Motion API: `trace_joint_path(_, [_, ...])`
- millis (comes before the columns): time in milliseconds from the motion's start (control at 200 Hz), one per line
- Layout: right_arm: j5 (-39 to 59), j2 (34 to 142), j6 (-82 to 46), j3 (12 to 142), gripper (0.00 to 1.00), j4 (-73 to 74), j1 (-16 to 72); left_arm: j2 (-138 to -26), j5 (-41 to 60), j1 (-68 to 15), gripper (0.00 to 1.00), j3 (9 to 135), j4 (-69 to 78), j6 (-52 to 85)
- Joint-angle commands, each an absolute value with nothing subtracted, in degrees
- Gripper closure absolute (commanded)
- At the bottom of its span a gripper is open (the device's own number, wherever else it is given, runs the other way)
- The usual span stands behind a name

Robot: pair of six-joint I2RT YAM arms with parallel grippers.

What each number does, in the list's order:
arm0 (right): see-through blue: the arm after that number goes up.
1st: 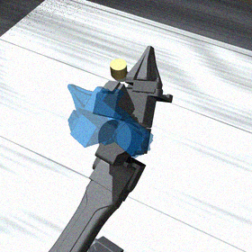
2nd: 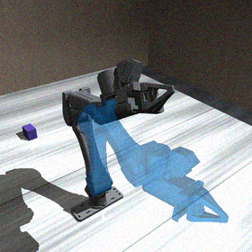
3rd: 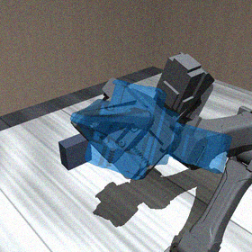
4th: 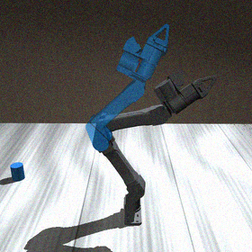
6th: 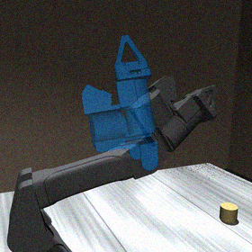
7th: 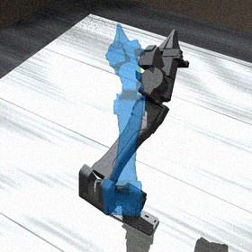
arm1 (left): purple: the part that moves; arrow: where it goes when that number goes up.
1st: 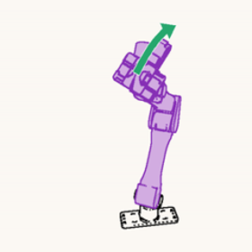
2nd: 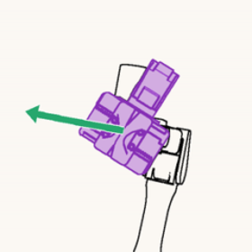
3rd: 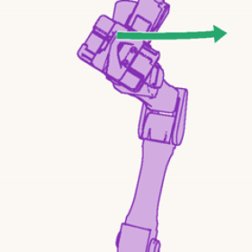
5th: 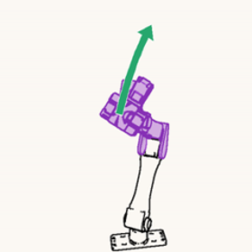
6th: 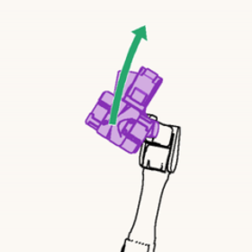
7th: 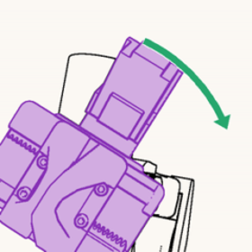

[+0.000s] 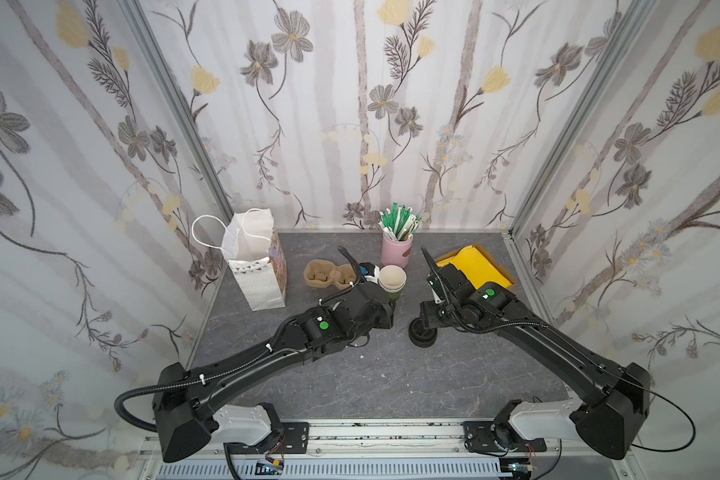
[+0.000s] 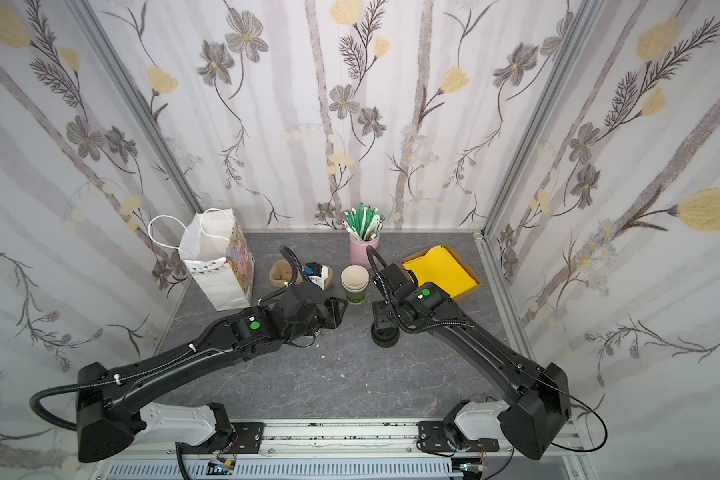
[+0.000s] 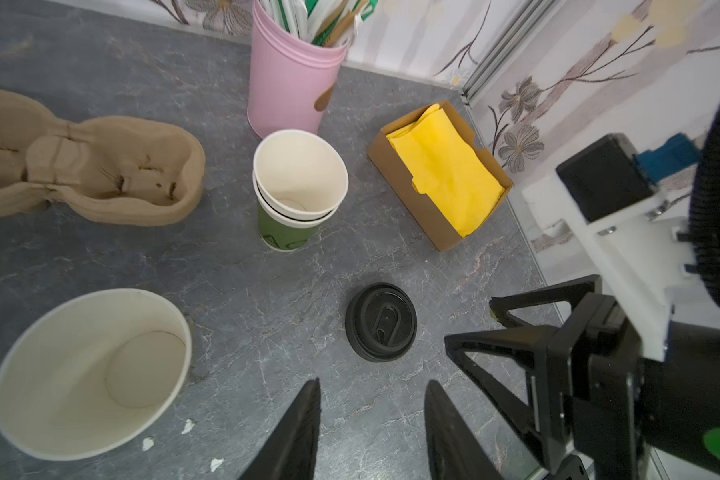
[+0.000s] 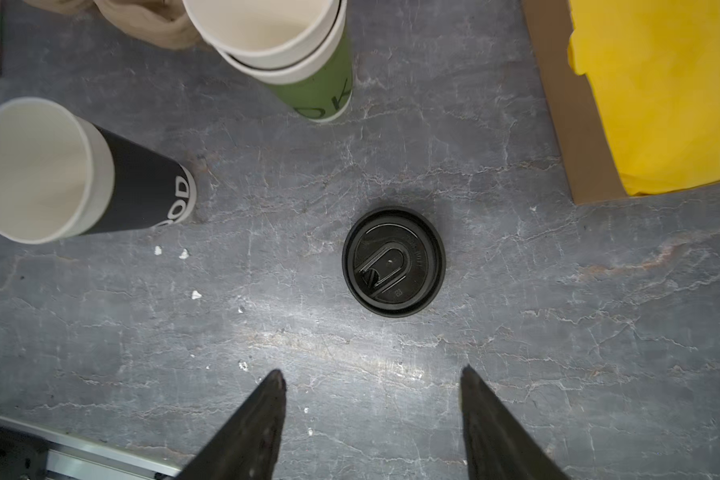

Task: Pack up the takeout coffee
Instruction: 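Move the right gripper over the black lid while the left arm moves inward, then lower the right gripper onto the black lid and close on its rim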

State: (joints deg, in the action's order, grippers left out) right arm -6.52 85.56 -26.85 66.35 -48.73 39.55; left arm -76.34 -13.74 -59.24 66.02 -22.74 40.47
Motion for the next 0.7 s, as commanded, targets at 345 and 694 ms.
trace_joint_path(345, [-6.3, 89.6, -23.6, 54.0, 0.31, -25.4, 38.1, -83.3, -13.2, -62.6, 0.55, 61.6, -16.1, 44.5])
trace_joint_path(694, [-8.5, 90.0, -21.0, 53.1, 0.26, -26.8, 37.6, -78.8, -17.9, -66.7, 0.58, 51.0, -4.6, 53.2])
